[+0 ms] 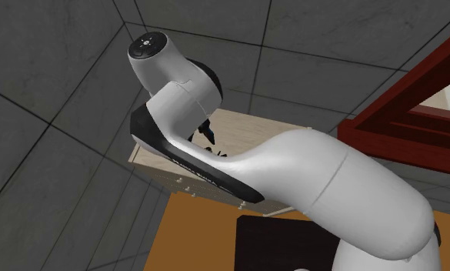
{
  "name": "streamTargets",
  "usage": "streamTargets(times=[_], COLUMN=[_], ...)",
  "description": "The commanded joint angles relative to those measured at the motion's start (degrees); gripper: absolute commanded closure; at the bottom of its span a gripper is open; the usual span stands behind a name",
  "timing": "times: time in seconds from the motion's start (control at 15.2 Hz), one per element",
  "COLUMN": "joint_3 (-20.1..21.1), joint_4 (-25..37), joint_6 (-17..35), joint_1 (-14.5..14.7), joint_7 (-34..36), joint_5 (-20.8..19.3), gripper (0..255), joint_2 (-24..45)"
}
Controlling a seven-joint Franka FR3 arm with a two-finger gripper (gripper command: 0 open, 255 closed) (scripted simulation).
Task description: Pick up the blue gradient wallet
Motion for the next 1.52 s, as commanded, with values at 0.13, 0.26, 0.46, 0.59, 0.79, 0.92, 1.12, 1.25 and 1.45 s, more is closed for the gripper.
streamTargets(times=[0.13,0.26,0.46,0.59,0.79,0.92,1.12,1.25,1.45], joint_3=[-0.1,-0.1,-0.1,-0.1,-0.1,-0.1,0.0,0.1,0.1], joint_4=[-2.9,-2.9,-2.9,-2.9,-2.9,-2.2,0.3,2.0,4.8], joint_6=[2.8,2.8,2.8,2.8,2.8,2.0,-0.3,-1.9,-4.3], joint_1=[-0.5,-0.5,-0.5,-0.5,-0.5,-0.4,0.1,0.4,1.1], joint_7=[0.4,0.4,0.4,0.4,0.5,0.3,0.0,-0.2,-0.4], joint_5=[-0.1,-0.2,-0.2,-0.1,-0.1,-0.1,0.0,0.0,-0.1], gripper=[0,255,255,255,255,255,255,255,255], joint_2=[-0.1,0.0,0.0,0.0,0.0,-0.1,0.0,0.1,0.4])
